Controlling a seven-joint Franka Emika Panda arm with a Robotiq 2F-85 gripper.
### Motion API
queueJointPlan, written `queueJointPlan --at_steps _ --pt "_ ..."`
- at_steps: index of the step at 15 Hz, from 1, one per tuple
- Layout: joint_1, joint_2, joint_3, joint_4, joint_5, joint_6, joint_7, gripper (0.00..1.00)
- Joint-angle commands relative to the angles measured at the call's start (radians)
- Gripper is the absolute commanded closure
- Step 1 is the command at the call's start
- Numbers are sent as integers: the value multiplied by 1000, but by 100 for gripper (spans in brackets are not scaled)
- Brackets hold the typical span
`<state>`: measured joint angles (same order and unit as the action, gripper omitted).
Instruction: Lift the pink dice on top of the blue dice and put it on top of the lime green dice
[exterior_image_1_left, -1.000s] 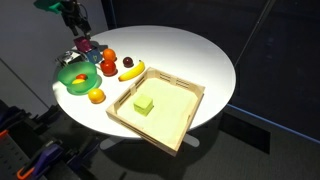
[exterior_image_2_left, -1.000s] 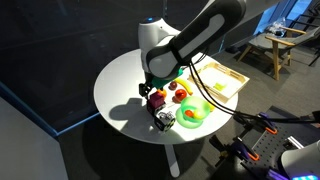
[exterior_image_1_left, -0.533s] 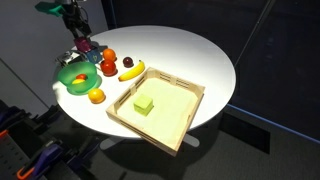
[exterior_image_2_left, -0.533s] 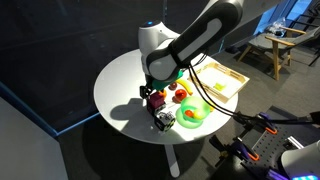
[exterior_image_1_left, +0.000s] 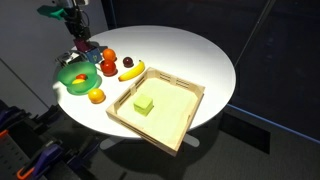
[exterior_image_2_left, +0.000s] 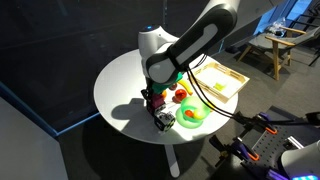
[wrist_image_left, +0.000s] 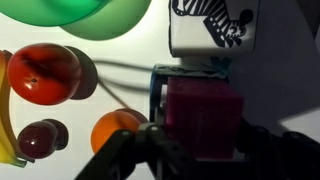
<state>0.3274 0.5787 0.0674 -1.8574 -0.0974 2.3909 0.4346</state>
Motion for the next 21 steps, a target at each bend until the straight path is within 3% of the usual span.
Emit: queueJointPlan --at_steps 1,5,21 --pt "6 10 -7 37 12 -41 0 68" --pt "-1 -3 -2 41 19 -72 -9 75" --pt "-48 -136 -15 -1 23 -150 -4 75"
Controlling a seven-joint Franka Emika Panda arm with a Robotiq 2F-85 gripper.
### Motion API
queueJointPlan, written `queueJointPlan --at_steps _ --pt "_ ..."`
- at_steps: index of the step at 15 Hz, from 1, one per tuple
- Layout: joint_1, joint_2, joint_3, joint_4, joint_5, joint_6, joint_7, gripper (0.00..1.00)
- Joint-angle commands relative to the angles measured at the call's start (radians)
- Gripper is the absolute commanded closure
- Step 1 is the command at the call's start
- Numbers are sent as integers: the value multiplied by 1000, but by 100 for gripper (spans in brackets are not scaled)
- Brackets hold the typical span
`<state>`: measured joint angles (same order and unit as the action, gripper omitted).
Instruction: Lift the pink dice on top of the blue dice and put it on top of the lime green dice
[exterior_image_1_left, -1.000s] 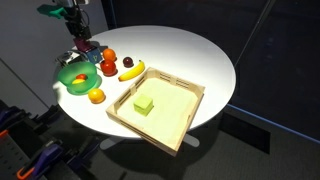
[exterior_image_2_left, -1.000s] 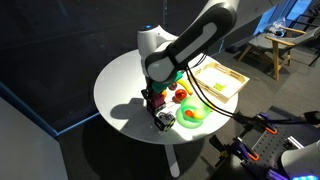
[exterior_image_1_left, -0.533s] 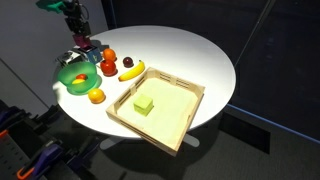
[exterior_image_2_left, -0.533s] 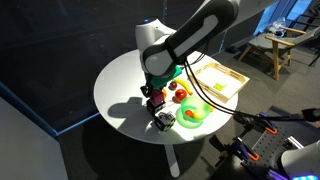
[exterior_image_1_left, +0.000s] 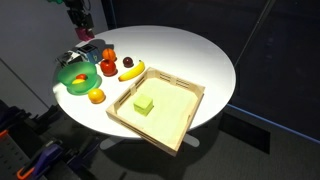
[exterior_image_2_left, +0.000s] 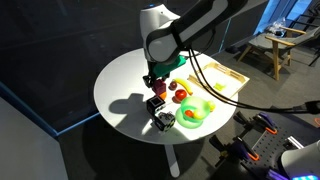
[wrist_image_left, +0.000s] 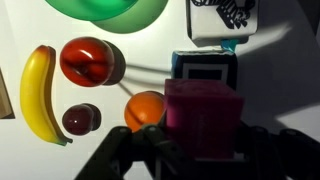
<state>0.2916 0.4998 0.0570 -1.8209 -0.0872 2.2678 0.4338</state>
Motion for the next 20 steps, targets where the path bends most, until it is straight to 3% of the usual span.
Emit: queueJointPlan --at_steps 1,9,20 --pt "-18 -68 -5 -46 15 -28 -6 75" --pt "-67 -176 -6 -151 22 -28 -20 75" --pt "-131 -412 -11 -390 15 -12 -6 75"
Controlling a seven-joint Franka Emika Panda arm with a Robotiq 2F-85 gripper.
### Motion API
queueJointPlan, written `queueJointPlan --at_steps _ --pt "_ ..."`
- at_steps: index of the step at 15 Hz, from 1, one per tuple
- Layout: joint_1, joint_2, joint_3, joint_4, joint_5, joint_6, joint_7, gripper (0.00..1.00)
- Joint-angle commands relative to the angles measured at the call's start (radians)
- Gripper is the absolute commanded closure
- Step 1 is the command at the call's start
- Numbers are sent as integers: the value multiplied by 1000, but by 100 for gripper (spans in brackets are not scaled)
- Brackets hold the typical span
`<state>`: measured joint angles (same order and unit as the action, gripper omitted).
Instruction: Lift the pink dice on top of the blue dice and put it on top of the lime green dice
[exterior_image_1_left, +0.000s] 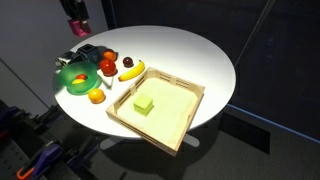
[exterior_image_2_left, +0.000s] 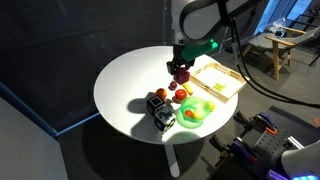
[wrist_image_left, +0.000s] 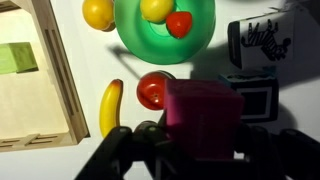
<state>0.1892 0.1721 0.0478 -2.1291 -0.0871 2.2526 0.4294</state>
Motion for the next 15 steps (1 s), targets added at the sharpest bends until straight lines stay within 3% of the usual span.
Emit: queueJointPlan --at_steps 1,9,15 --pt "-39 -101 -5 -102 13 6 8 75" --pt "-142 -206 -53 -235 4 40 93 75" --pt "-217 -229 -90 -301 2 148 90 75"
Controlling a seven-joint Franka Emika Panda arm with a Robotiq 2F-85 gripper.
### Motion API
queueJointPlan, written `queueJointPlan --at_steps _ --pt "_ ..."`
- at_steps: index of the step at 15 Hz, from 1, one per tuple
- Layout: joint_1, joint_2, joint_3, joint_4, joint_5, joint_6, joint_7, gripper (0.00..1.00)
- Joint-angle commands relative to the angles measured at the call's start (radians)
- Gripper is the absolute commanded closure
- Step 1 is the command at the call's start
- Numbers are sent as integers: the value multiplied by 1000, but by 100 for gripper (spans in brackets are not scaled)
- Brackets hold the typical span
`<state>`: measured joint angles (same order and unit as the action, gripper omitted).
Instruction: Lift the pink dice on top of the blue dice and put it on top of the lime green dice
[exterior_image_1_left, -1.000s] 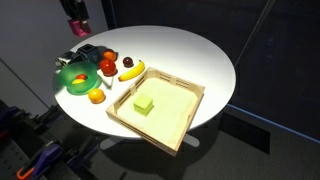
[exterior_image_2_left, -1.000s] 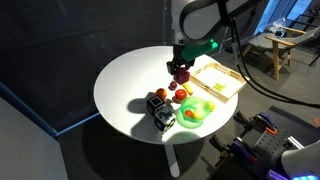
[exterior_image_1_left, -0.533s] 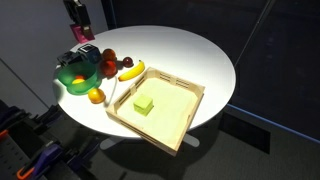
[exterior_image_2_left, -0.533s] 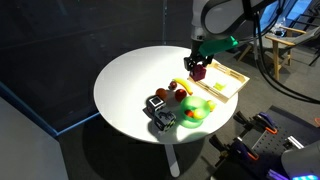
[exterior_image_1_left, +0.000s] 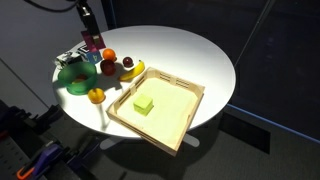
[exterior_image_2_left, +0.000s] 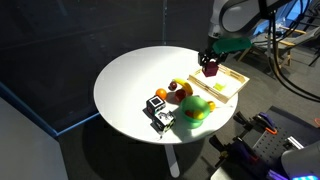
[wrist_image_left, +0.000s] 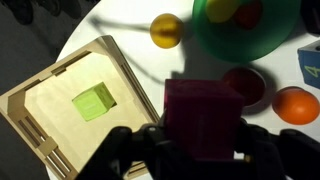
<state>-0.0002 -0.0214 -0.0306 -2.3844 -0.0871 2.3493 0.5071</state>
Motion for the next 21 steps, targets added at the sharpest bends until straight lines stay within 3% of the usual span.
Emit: queueJointPlan --at_steps 1,8,16,17,21 --pt "-39 -29 -19 -52 -1 72 14 75" --pt "-91 14 -59 -73 29 137 7 75" --pt "-91 64 -76 -66 107 126 3 75" --pt "-88 59 -76 -68 88 119 0 50" --pt "-87 69 -77 -68 93 119 0 50"
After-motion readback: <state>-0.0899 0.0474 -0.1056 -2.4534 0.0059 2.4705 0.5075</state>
